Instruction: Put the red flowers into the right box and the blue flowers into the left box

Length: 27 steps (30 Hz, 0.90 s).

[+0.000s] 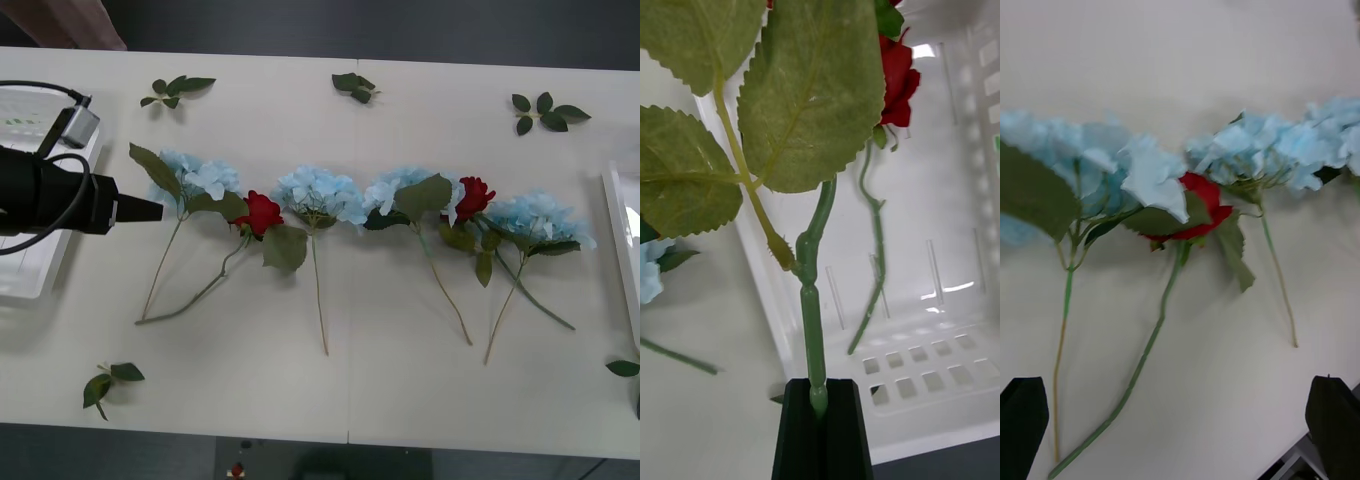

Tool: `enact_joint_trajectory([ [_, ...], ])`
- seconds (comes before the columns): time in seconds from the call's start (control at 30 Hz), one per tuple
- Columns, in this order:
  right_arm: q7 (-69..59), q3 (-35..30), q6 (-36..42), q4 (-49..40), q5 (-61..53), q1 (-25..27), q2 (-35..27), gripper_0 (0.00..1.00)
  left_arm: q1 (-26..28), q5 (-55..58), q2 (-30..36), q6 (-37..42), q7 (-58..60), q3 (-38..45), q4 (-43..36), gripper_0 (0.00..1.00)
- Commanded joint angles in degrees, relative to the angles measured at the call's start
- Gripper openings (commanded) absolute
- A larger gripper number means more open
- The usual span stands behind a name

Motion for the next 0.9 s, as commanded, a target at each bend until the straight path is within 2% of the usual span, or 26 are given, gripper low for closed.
enact_joint_trajectory([
  [0.03,-1.06,1.37,-4.67,3.49,3.55,-0.62,-2.00,0.00,-2.06,-5.43,0.96,0.05,1.30,-2.95,1.88,1.00],
  [0.3,-0.53,4.62,-14.51,11.84,5.04,-0.53,-2.00,0.00,-6.01,-13.60,0.96,-1.19,1.21,-9.63,5.93,1.00],
  [0.4,-0.44,6.20,-19.17,14.91,5.30,-0.53,-2.00,0.00,-8.47,-14.30,0.96,-4.17,1.12,-13.50,9.18,1.00],
  [0.7,-0.35,8.75,-24.44,17.37,5.57,-0.09,-2.00,0.02,-14.54,-15.62,-1.06,-8.66,1.04,-20.97,17.53,1.00],
  [0.73,-0.35,8.75,-24.44,17.37,5.57,-0.09,-2.00,0.07,-15.06,-15.71,-1.33,-8.74,0.95,-21.32,18.14,1.00],
  [0.83,-0.18,8.75,-24.53,17.37,5.65,0.00,-2.00,0.69,-17.61,-16.59,-2.65,-9.01,0.68,-23.34,21.40,1.00],
  [0.9,0.00,8.75,-24.53,17.37,5.48,0.00,-2.00,0.87,-19.37,-17.11,-3.26,-9.27,0.51,-24.75,23.51,1.00],
])
